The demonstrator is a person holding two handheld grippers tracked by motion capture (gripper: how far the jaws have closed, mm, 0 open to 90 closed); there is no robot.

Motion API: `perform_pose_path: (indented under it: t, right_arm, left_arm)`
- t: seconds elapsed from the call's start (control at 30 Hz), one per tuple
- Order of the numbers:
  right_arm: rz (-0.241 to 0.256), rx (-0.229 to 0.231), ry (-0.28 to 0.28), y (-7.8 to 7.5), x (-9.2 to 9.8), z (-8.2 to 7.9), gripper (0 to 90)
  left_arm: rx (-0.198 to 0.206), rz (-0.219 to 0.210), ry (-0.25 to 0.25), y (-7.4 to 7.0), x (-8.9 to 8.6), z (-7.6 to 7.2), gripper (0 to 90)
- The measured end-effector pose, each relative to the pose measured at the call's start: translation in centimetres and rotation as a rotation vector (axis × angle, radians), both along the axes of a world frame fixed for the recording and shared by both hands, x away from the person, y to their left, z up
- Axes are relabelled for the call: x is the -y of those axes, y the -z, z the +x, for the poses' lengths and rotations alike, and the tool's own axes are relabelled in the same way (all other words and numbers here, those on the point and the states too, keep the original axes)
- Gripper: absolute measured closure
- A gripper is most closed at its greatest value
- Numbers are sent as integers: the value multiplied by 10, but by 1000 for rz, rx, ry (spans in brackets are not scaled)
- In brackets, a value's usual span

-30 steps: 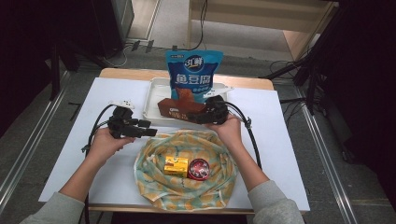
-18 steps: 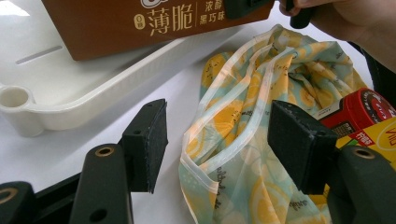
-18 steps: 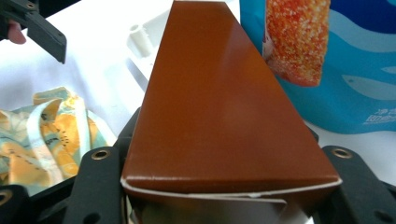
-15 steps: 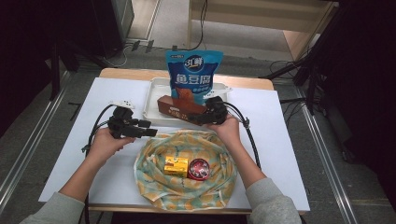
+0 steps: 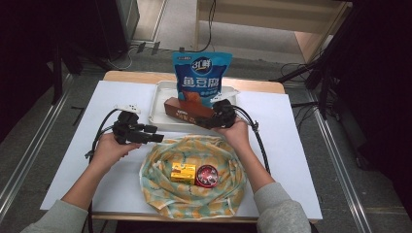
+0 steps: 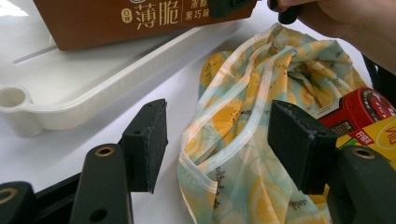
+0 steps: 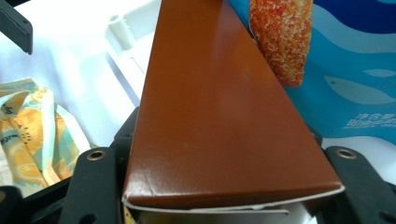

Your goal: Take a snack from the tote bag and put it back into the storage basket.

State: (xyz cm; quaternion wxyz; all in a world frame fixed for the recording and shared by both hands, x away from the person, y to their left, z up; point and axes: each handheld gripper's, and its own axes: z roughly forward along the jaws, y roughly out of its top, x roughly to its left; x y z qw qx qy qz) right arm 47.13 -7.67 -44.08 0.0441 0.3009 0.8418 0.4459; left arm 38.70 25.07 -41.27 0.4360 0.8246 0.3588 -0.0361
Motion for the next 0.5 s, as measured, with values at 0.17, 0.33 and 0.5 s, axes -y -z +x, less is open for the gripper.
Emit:
perform_pose_path:
  t: [0.17, 0.33, 0.5]
  right_arm:
    - [-2, -6, -2, 4, 3, 6, 387]
    - [2, -17, 3, 8, 4, 10, 372]
    - [-14, -16, 4, 9, 5, 11, 343]
  left_arm:
    - [-1, 1, 3, 0, 0, 0, 384]
    - [-1, 1, 4, 1, 1, 0, 384]
    - [-1, 2, 4, 1, 1, 0, 383]
